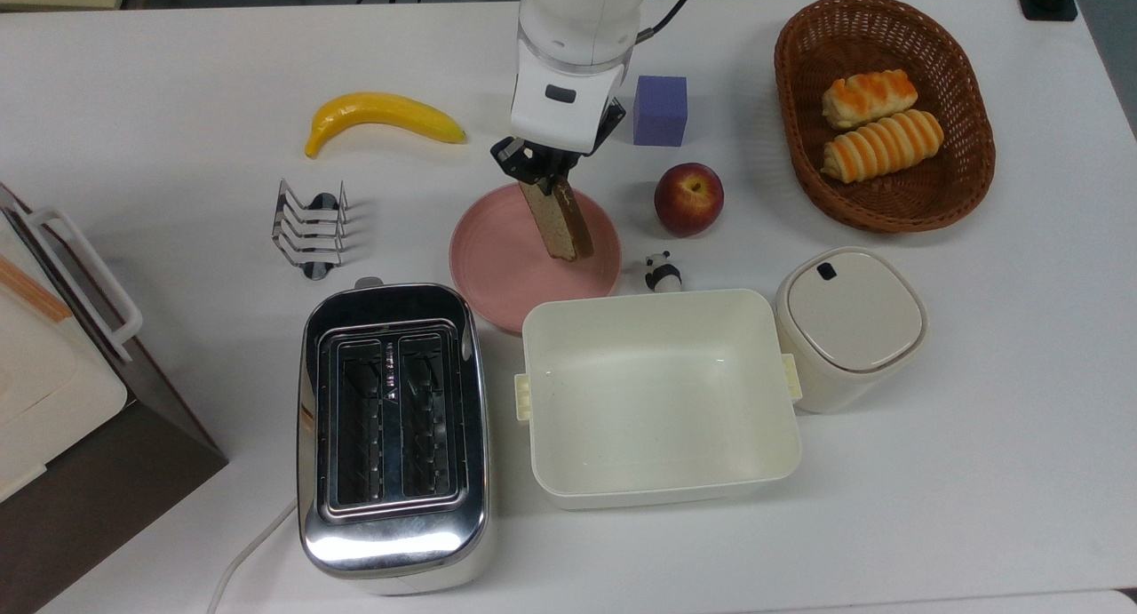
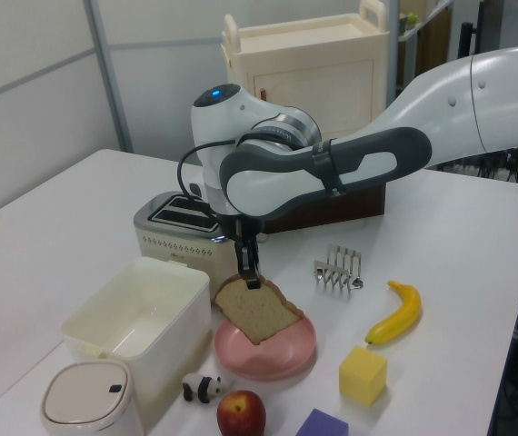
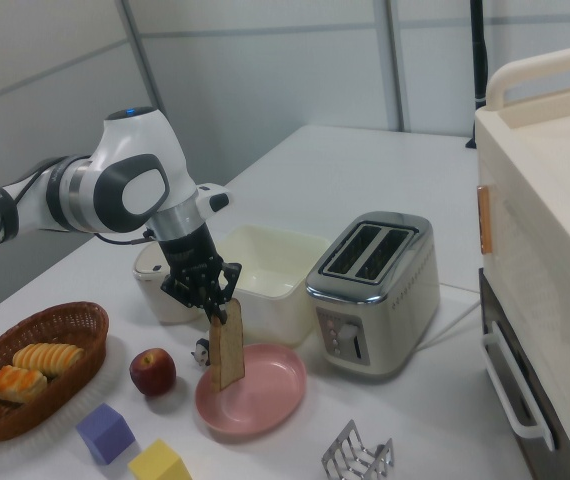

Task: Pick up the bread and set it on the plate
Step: 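Lower the toast slice onto the pink plate, then open the gripper and raise it away from the toast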

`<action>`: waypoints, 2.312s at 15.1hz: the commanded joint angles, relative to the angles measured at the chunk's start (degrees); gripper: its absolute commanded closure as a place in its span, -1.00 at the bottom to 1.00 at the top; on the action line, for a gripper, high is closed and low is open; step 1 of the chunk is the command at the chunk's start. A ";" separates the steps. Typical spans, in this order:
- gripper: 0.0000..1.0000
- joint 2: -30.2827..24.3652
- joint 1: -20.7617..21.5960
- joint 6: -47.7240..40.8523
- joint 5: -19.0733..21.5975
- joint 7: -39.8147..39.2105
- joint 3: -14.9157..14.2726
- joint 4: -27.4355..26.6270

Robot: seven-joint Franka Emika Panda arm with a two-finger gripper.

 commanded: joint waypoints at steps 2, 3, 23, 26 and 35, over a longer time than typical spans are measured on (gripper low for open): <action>-0.04 -0.74 0.46 0.80 -1.23 3.12 0.15 -0.73; -0.37 -0.74 0.46 0.80 -1.23 3.21 0.15 -0.73; -0.97 -6.36 -0.51 -8.07 -2.03 7.78 -0.64 4.37; -1.00 -10.49 -1.30 -8.43 -2.02 7.78 -0.82 4.37; -1.00 -12.87 -2.35 -16.33 -1.85 7.78 -8.72 11.84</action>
